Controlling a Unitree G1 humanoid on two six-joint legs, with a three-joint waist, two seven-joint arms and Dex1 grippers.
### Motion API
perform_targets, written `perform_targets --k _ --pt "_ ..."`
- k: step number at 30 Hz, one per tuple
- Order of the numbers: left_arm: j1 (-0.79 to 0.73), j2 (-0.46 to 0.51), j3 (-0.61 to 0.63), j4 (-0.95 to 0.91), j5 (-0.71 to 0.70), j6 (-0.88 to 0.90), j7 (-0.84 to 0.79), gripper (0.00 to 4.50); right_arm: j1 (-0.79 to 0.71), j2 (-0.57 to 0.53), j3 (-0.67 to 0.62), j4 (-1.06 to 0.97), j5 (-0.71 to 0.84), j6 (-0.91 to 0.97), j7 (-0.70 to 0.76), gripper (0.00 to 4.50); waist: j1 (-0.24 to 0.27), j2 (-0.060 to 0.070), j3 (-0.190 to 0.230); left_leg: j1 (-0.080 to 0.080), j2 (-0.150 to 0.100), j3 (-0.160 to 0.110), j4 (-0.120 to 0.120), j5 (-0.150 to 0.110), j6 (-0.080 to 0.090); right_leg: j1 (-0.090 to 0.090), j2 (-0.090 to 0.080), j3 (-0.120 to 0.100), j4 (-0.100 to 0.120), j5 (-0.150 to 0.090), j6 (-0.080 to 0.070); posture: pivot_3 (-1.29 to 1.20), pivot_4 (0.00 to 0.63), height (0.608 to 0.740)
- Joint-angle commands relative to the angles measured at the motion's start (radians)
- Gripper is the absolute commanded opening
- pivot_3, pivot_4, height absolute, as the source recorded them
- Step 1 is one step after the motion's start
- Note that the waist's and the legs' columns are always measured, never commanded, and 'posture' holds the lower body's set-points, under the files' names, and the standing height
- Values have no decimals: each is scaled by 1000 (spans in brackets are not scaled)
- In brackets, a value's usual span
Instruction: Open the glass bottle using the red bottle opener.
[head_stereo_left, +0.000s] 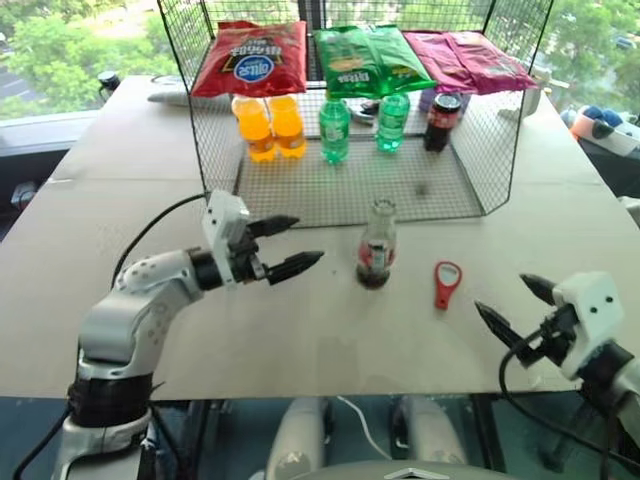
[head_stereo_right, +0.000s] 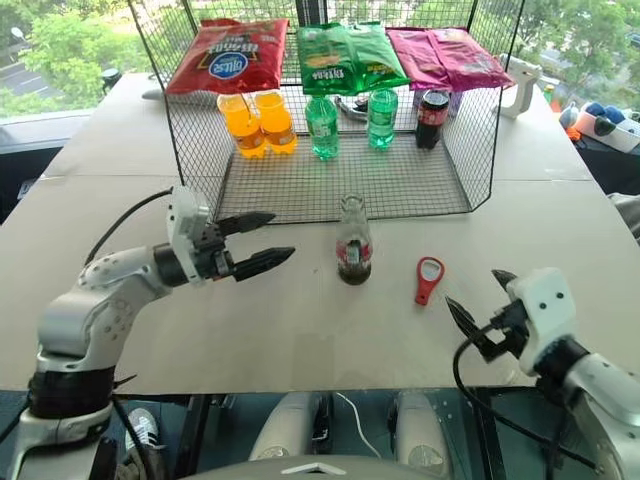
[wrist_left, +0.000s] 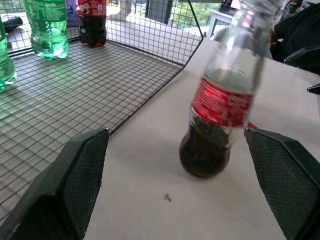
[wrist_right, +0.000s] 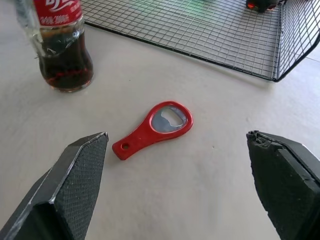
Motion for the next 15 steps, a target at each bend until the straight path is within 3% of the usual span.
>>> perform_targets --k 1,15 --pt "59 46 65 -56 -32 -4 -7 4479 29 -47 -59 51 40 -103 72 4500 -1 0 0 0 0 0 0 0 0 0 0 0 0 0 0 0 150 740" --pt "203 76 134 -61 -37 -41 20 4479 151 -102 -94 159 63 -304 140 4500 13 1 0 0 -1 0 -2 -1 0 -1 -6 -1 -1 -1 -2 0 150 740"
